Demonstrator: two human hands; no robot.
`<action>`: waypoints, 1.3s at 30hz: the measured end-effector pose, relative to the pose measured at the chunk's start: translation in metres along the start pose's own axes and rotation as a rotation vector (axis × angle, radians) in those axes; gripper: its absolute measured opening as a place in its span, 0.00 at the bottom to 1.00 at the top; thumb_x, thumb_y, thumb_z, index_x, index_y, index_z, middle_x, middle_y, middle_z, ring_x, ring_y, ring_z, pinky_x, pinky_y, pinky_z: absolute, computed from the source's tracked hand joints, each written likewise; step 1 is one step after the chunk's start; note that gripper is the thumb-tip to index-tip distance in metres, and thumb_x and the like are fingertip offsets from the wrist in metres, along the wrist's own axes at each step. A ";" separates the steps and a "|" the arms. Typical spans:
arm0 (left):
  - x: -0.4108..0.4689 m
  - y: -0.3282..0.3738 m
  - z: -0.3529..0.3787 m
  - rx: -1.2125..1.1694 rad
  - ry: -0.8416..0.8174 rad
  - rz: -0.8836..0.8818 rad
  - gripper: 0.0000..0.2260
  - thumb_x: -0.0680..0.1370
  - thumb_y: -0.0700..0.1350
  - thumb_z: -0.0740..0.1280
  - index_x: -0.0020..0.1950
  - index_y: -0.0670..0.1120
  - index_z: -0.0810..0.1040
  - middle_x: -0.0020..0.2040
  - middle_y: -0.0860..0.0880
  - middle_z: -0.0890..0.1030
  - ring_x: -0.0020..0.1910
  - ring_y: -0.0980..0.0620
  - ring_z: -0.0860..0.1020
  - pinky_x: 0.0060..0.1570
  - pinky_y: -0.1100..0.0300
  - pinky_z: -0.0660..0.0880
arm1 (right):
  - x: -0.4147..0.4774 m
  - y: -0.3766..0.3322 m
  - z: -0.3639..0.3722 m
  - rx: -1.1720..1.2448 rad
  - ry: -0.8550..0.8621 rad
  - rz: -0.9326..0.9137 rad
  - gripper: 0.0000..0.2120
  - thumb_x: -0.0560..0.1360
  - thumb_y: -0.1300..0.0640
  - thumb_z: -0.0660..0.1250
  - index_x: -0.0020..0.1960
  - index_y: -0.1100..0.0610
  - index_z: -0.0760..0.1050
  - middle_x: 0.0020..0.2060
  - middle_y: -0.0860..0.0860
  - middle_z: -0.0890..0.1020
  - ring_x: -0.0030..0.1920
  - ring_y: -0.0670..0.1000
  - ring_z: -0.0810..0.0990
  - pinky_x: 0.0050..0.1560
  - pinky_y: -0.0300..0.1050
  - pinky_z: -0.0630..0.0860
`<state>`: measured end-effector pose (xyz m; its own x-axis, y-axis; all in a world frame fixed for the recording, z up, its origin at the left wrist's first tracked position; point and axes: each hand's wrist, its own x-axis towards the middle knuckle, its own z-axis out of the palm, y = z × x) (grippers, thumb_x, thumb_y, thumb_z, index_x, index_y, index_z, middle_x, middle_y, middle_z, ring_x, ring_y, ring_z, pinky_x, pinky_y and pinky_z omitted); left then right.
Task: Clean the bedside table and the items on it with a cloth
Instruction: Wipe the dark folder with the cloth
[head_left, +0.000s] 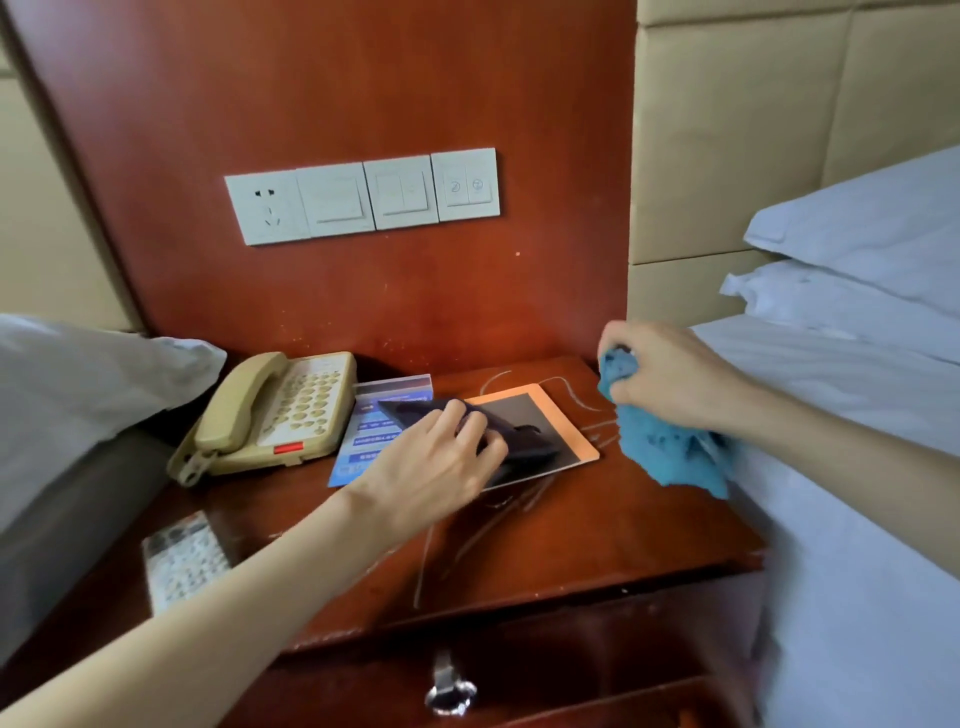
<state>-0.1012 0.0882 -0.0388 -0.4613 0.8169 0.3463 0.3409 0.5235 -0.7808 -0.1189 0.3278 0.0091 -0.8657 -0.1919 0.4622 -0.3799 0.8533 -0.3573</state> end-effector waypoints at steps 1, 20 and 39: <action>0.001 -0.003 -0.001 0.012 0.025 0.019 0.25 0.79 0.35 0.44 0.47 0.41 0.82 0.36 0.44 0.80 0.33 0.46 0.77 0.31 0.57 0.75 | 0.006 -0.001 -0.002 0.045 0.066 0.019 0.10 0.66 0.65 0.70 0.45 0.57 0.74 0.39 0.50 0.74 0.44 0.53 0.72 0.35 0.43 0.64; 0.001 0.003 -0.038 -1.402 0.812 -1.487 0.05 0.79 0.44 0.60 0.45 0.49 0.74 0.37 0.54 0.77 0.39 0.55 0.75 0.40 0.63 0.72 | 0.051 -0.069 0.048 0.978 0.549 0.122 0.09 0.76 0.61 0.66 0.53 0.51 0.81 0.46 0.43 0.83 0.49 0.44 0.81 0.47 0.34 0.77; -0.004 0.049 -0.039 -1.495 0.905 -1.554 0.13 0.83 0.48 0.53 0.49 0.55 0.77 0.48 0.54 0.82 0.50 0.57 0.80 0.52 0.57 0.74 | -0.024 -0.117 0.090 0.770 0.175 -0.255 0.20 0.76 0.65 0.63 0.66 0.52 0.74 0.69 0.43 0.71 0.74 0.43 0.61 0.74 0.49 0.59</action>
<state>-0.0502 0.1197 -0.0582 -0.6664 -0.5783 0.4706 0.5565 0.0343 0.8301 -0.0831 0.1891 -0.0339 -0.6837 -0.2026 0.7011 -0.7296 0.2110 -0.6505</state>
